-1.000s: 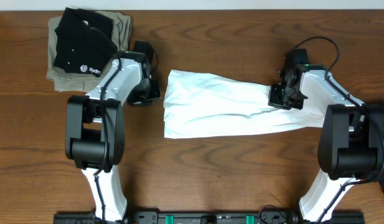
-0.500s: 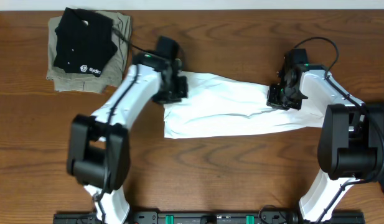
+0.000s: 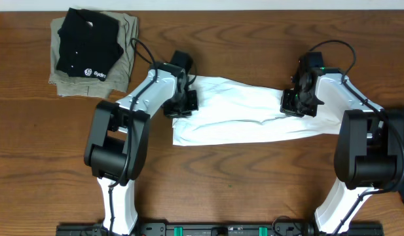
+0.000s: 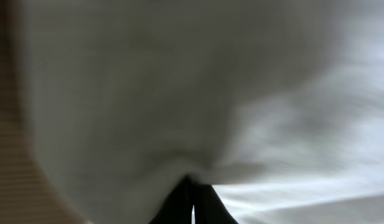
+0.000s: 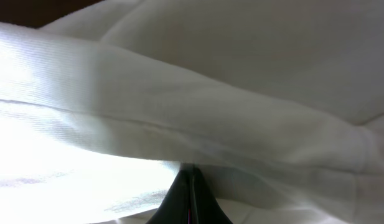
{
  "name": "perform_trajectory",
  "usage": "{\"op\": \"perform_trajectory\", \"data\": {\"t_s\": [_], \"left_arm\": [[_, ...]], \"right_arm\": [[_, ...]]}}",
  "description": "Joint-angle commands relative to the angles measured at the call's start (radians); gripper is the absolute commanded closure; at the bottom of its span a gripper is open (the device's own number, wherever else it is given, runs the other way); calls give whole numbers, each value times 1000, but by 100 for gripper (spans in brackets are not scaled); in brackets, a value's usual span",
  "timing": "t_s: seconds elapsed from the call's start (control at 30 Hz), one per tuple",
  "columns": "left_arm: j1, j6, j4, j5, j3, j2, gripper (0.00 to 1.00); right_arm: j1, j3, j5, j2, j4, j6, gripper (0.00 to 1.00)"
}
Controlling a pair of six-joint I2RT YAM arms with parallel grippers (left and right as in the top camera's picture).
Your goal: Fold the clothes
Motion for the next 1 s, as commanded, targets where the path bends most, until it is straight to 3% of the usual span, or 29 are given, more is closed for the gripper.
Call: {"op": "perform_trajectory", "data": {"t_s": [0.0,0.17,0.57,0.77,0.97], "left_arm": [[32,15,-15,-127,-8,14,94],[79,24,-32,-204,-8,14,94],[208,63,-116,-228,16,-44,94],[219,62,-122,-227,17,-162,94],[186,46,-111,-45,17,-240,94]], "right_arm": [[6,14,-8,-5,-4,-20,99],[6,14,-8,-5,-5,-20,99],[14,26,-8,-5,-7,-20,99],[18,155,-3,-12,-88,-23,99],[20,366,-4,-13,-220,-58,98]]}}
